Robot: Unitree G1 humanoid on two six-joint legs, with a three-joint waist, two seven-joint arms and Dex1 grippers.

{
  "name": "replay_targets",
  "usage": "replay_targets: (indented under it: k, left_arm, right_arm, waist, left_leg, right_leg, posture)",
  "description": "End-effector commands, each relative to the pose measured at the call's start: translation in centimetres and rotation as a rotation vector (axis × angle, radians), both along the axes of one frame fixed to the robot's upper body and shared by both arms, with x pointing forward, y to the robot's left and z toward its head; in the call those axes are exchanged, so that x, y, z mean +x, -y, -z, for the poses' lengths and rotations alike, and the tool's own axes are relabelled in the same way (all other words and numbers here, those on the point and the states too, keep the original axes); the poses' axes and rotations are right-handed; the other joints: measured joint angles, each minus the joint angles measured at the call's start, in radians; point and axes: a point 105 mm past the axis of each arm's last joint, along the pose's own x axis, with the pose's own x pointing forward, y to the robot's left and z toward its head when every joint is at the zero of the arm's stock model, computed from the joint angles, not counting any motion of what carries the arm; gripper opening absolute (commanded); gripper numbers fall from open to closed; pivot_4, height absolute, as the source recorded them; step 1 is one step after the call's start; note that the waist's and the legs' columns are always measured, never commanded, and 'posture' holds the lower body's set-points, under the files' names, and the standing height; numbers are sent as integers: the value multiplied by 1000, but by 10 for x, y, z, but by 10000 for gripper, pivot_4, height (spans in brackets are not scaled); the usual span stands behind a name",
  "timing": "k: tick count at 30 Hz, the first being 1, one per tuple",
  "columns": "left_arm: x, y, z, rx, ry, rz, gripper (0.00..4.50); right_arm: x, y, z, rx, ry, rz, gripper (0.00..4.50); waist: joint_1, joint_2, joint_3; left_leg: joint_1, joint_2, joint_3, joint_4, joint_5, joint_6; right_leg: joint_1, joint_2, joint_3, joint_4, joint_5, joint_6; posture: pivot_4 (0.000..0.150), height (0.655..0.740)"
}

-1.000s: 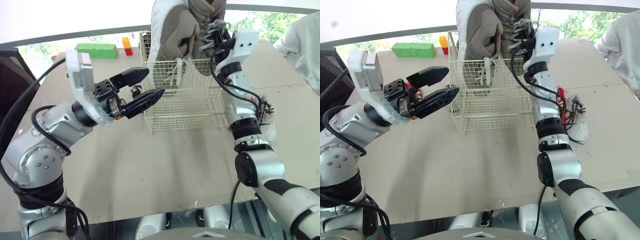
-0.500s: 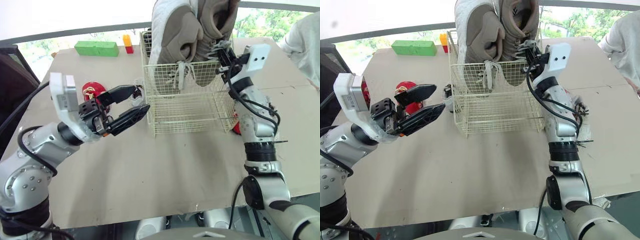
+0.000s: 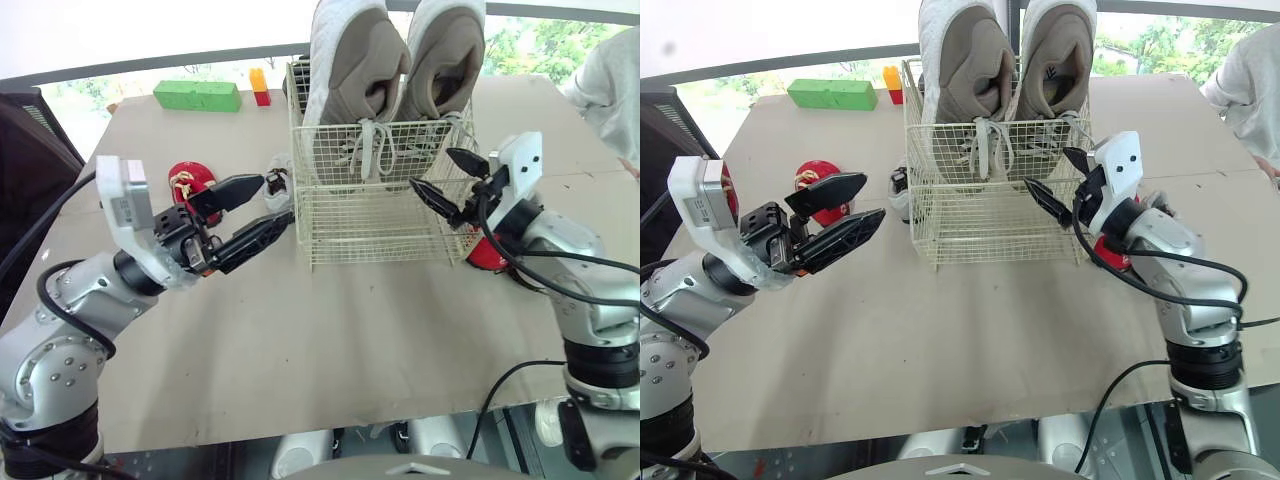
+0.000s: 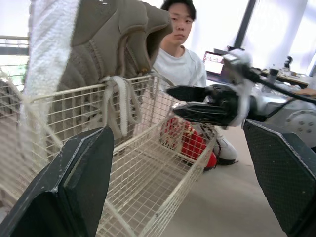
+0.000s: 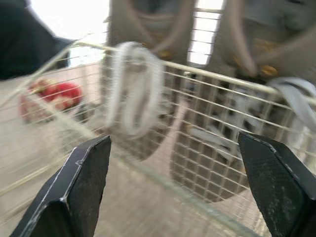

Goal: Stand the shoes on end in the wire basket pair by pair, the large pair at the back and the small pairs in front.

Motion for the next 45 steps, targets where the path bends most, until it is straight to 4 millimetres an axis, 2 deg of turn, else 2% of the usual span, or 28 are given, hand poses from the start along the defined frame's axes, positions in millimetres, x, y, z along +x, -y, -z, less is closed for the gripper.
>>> replay_targets:
  k: [1, 3, 5, 8, 13, 18, 22, 24, 25, 27, 28, 30, 32, 33, 35, 36, 38, 40, 41, 45]
  left_arm:
    - [17, -14, 8, 55, 2, -167, 45000]
    - [31, -28, 27, 115, -67, -321, 45000]
    - [39, -33, 38, 147, -100, -384, 45000]
    - [60, -26, 55, 167, -144, -456, 45000]
    - [91, -10, 74, 183, -185, -525, 45000]
    - [120, -9, 84, 244, -185, -605, 45000]
    - [140, 5, 84, 219, -182, -570, 45000]
    - [148, 10, 93, 228, -216, -553, 45000]
    - [149, 15, 97, 216, -233, -520, 42397]
    - [149, 25, 102, 220, -241, -474, 36292]
    - [149, 28, 103, 218, -239, -471, 31208]
    - [147, 28, 104, 213, -234, -471, 23082]
    - [146, 24, 97, 178, -192, -496, 15533]
    - [144, 19, 88, 146, -151, -514, 12027]
    - [135, -1, 51, 0, -6, -591, 4495]
    - [127, -11, 35, -77, 43, -608, 2533]
    - [103, -25, 2, -171, 202, -588, 2337]
    - [75, -22, -23, -190, 335, -466, 2337]
    - [62, -18, -30, -139, 388, -397, 2337]
    - [34, -3, -31, 132, 466, -191, 2337]
  right_arm:
    - [-34, -6, -14, -45, 94, -163, 38926]
    - [-56, -6, -8, -74, 71, -270, 38926]
    - [-71, -4, -1, -112, 52, -333, 38926]
    - [-88, 1, 5, -161, 19, -388, 38926]
    - [-98, 7, -2, -162, 41, -347, 38926]
    - [-103, 14, -13, -161, 75, -275, 38926]
    - [-103, 22, -18, -171, 80, -229, 38926]
    - [-104, 25, -17, -189, 76, -219, 38926]
    - [-105, 26, -18, -193, 76, -215, 39357]
    - [-106, 27, -19, -199, 78, -212, 39497]
    - [-106, 26, -19, -201, 77, -212, 39497]
    - [-106, 26, -19, -203, 76, -214, 39497]
    - [-104, 25, -19, -207, 74, -217, 39497]
    - [-102, 24, -19, -206, 76, -220, 39497]
    - [-96, 21, -22, -198, 83, -232, 39497]
    - [-92, 19, -24, -194, 93, -229, 39497]
    - [-84, 15, -28, -185, 106, -232, 39497]
    - [-75, 10, -33, -188, 132, -223, 39497]
    - [-70, 8, -36, -199, 145, -201, 39497]
    - [-57, 5, -55, -259, 188, -177, 39497]
  waist:
    - [1, -1, 0]
    - [8, -1, 0]
    - [13, -1, 0]
    - [24, -2, 1]
    - [34, -4, 0]
    - [35, -6, 0]
    - [38, -7, 0]
    - [41, -7, 0]
    - [42, -7, 0]
    - [41, -7, 0]
    - [42, -7, 0]
    - [45, -8, 0]
    - [49, -8, 0]
    - [49, -8, 0]
    - [46, -8, 0]
    - [42, -10, 1]
    - [35, -13, 3]
    - [26, -13, 3]
    - [26, -13, 3]
    - [28, -11, 2]
  left_leg:
    - [0, 0, 0, 0, 0, 0]
    - [-1, 0, 0, 1, 0, 0]
    - [-1, 0, -1, 0, 0, 1]
    - [-2, 0, 0, 1, -1, 1]
    - [-2, 0, -1, 3, -1, 1]
    - [-5, 0, -2, 3, 2, -3]
    - [-9, 0, -2, 3, 2, -4]
    - [-10, 0, -3, 4, 2, -3]
    - [-10, -1, -3, 4, 2, -3]
    - [-10, -1, -2, 4, 2, -3]
    - [-10, 0, -3, 4, 2, -3]
    - [-10, 0, -3, 4, 2, -3]
    - [-10, 0, -3, 4, 2, -3]
    - [-10, 0, -3, 4, 2, -3]
    - [-10, 0, -3, 4, 2, -3]
    - [-10, 0, -2, 4, 2, -3]
    - [-11, 0, -3, 5, 2, -4]
    - [-12, 1, -3, 5, 2, -4]
    - [-12, 1, -3, 5, 2, -4]
    - [-12, 0, -3, 5, 2, -4]
  right_leg:
    - [0, 0, 0, 0, 0, 0]
    - [0, 0, 0, -2, 0, 0]
    - [1, 0, 0, -2, 0, 0]
    - [1, -1, 0, -3, 0, 0]
    - [1, -1, -1, -3, 1, 0]
    - [-2, -1, -2, -2, 1, 0]
    - [-5, -1, -3, -3, 1, 0]
    - [-5, -2, -4, -3, 1, 0]
    - [-4, -2, -4, -3, 1, 0]
    - [-4, -2, -4, -3, 1, 0]
    - [-4, -2, -4, -3, 1, 1]
    - [-4, -2, -4, -2, 1, 1]
    - [-4, -2, -4, -2, 1, 1]
    - [-4, -2, -4, -2, 1, 1]
    - [-4, -2, -4, -2, 1, 1]
    - [-5, -2, -3, -2, 2, 1]
    - [-6, -2, -4, -2, 2, 0]
    - [-6, -2, -5, -2, 2, 0]
    - [-7, -2, -4, -2, 2, 0]
    - [-6, -2, -5, -2, 2, 0]
  posture:
    - [1500, 7400]
    - [1500, 7400]
    - [1500, 7400]
    - [1500, 7400]
    - [1500, 7400]
    - [1500, 7400]
    - [1500, 7400]
    - [1500, 7400]
    - [1500, 7400]
    - [1500, 7400]
    - [1500, 7400]
    - [1500, 7400]
    - [1500, 7400]
    - [1500, 7400]
    - [1500, 7400]
    - [1500, 7400]
    - [1500, 7400]
    - [1500, 7400]
    - [1500, 7400]
    - [1500, 7400]
